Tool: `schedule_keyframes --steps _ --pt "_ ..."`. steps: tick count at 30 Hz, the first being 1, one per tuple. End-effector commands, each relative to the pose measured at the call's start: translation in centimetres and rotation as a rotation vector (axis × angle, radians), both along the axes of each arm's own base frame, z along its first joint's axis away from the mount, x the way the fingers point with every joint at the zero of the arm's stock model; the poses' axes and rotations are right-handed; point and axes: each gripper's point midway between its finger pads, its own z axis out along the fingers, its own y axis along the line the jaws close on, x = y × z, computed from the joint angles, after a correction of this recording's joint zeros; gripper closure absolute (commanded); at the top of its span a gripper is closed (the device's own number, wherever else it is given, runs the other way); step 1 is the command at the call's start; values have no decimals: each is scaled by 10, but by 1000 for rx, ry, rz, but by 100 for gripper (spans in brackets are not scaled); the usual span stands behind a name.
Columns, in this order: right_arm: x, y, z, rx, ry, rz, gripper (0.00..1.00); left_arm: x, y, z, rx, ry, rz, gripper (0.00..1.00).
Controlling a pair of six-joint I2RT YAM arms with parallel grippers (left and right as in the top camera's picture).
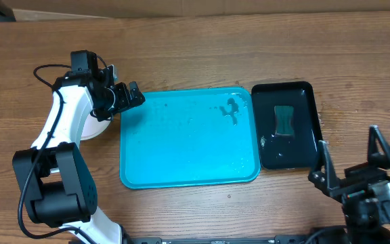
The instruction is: Clean dirty plates on tray and stack at the side
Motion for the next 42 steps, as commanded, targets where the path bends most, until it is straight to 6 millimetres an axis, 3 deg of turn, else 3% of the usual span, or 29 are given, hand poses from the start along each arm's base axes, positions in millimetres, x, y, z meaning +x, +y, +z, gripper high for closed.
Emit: schedule_keyframes --steps 1,11,17,23,28,42 --pt "7 -1 -22 -2 -15 -4 0 -1 0 -3 8 1 -22 0" --pt "37 0 -92 0 79 -3 0 -1 0 -3 8 1 -22 0" --pt "56 -3 -148 -5 314 -25 0 -1 0 -3 8 1 -22 0" --pt "61 -5 -201 -49 527 -48 0 -1 0 -3 8 1 -22 0" --pt "61 -4 -200 -160 495 -66 0 -1 0 -3 8 1 -22 0" --pt "61 -4 -199 -150 498 -68 0 -1 0 -3 8 1 -22 0"
